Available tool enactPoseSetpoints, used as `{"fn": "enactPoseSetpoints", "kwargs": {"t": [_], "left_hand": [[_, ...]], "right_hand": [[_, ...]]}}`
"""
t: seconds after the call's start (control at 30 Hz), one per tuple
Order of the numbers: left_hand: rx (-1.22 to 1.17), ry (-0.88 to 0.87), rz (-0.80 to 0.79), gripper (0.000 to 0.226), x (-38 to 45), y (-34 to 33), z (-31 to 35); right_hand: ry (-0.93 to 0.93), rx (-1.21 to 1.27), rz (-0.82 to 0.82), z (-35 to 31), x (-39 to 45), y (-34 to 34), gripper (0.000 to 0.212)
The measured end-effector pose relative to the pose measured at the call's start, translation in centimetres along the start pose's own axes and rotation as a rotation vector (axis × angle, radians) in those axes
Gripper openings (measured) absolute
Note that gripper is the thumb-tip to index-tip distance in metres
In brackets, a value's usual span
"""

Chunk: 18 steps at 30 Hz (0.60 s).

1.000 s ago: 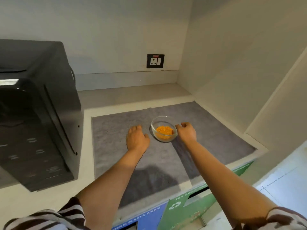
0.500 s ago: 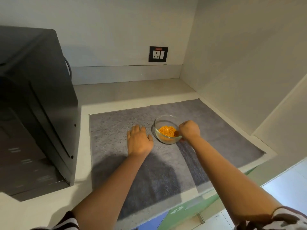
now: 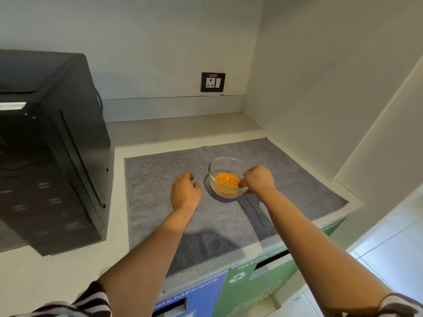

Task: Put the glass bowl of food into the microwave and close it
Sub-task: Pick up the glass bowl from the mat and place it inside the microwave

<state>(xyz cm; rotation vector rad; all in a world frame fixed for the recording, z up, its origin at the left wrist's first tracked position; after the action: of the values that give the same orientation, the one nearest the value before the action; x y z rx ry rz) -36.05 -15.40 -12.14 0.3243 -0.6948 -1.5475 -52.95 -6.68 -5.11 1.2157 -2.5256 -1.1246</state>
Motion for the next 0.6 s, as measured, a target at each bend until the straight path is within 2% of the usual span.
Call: {"fn": "enactPoseSetpoints", "kwargs": {"t": [0.1, 0.23, 0.6], "left_hand": [[-0.040, 0.010, 0.025, 0.029, -1.9, 0.7, 0.3], [-0.058, 0.036, 0.047, 0.028, -5.2, 2.1, 0.5], [-0.151, 0.131, 0.127, 0.028, -16.6, 8.5, -1.1]], "right_hand": [[0.007, -0.013, -0.018, 0.6, -1.9, 0.6, 0.029], [0.037, -0.003, -0.038, 1.3, -5.1, 1.2, 0.011], [0.085, 0.033, -0.151, 3.9, -15.3, -0.3, 0.021]]}}
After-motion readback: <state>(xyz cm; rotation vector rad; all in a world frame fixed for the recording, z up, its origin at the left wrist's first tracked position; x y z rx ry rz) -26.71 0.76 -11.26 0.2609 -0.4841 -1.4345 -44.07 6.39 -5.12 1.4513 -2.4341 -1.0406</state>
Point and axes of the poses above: each hand's wrist, its own x-axis towards the middle knuckle, its own y-axis out of the back of the hand, z = x × y, the point moved 4 cm from there along x, towards the middle knuckle, and after that the axes turned 2 degrees about -y, right-handed, at the moved point
